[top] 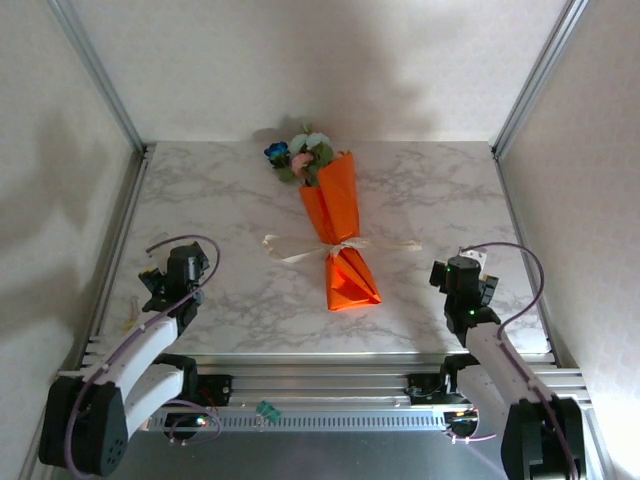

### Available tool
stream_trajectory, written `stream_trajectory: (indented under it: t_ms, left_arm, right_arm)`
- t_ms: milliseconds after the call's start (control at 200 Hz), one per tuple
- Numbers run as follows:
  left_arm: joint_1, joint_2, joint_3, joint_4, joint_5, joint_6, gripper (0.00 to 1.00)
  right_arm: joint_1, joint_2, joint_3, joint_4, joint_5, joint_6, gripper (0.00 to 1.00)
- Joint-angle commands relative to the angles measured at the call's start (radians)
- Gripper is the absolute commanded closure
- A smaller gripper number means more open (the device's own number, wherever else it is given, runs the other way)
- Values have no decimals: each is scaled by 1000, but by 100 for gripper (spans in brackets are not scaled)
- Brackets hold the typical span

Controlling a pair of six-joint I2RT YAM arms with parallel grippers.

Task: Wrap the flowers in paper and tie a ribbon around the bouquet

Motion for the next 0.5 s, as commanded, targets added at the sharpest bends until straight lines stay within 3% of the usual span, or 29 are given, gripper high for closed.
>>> stream_trajectory:
  t_ms: [0, 210, 496]
  left_arm:
    - [74, 59, -17, 313, 199, 101, 0]
    - [232, 252, -72, 664, 350, 46, 0]
    - [238, 377, -123, 949, 428, 101, 0]
  right_arm:
    - [-4, 109, 8, 249, -82, -47, 1]
    - [-22, 343, 26, 603, -208, -108, 1]
    - [-39, 558, 25, 898, -288, -142, 1]
